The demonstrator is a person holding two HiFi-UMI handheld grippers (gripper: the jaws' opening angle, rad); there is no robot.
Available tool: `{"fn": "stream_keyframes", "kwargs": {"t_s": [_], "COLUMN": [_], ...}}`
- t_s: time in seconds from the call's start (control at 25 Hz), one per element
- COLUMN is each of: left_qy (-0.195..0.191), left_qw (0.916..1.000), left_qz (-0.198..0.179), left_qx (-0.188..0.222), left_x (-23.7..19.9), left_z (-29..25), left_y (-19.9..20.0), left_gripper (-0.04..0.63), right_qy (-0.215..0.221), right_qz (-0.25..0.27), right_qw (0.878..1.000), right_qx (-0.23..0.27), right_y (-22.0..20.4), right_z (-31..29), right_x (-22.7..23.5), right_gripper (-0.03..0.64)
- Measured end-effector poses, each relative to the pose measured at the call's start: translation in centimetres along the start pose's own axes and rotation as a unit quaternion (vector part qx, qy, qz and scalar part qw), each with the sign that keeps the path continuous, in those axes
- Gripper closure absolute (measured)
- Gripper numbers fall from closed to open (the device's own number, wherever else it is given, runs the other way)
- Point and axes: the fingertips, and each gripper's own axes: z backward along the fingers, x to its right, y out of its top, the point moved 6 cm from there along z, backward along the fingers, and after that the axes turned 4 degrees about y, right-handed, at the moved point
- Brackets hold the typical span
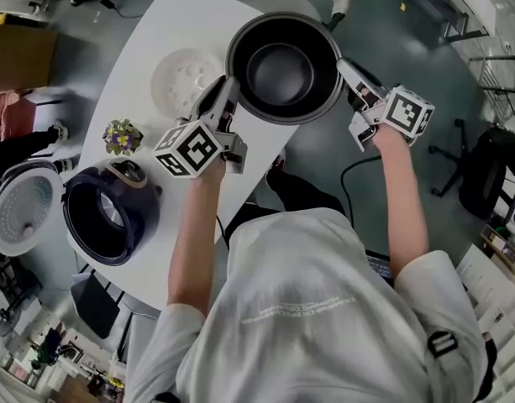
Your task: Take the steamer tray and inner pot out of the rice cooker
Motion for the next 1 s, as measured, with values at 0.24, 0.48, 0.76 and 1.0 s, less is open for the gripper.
{"fn": "stream_keyframes", "kwargs": {"t_s": [0.24, 0.48, 0.76, 1.0], "left_qy": [0.004, 0.02, 0.043, 0.05], "left_qw": [0.9999, 0.9996, 0.9988, 0.9984], "left_qz": [0.0, 0.006, 0.001, 0.0], "left_qx": [-0.01, -0.021, -0.021, -0.027], "left_x": [-0.1, -1.4, -2.1, -1.8], "left_z": [-2.3, -4.0, -4.4, -3.0], "left_y": [-0.6, -1.0, -1.4, -1.9], "left_gripper": [0.505, 0.505, 0.505, 0.458], "right_qy": [-0.03, -0.02, -0.012, -0.042], "right_qz": [-0.004, -0.015, 0.003, 0.043], "right_qw": [0.999, 1.0, 1.0, 0.998], "right_qx": [-0.016, -0.004, -0.023, -0.026], "right_y": [0.2, 1.0, 1.0, 1.3], "right_z": [-0.6, -1.4, -2.0, -1.0], "right_x": [2.8, 4.0, 3.9, 3.1], "right_gripper": [0.518, 0.519, 0.498, 0.453]}}
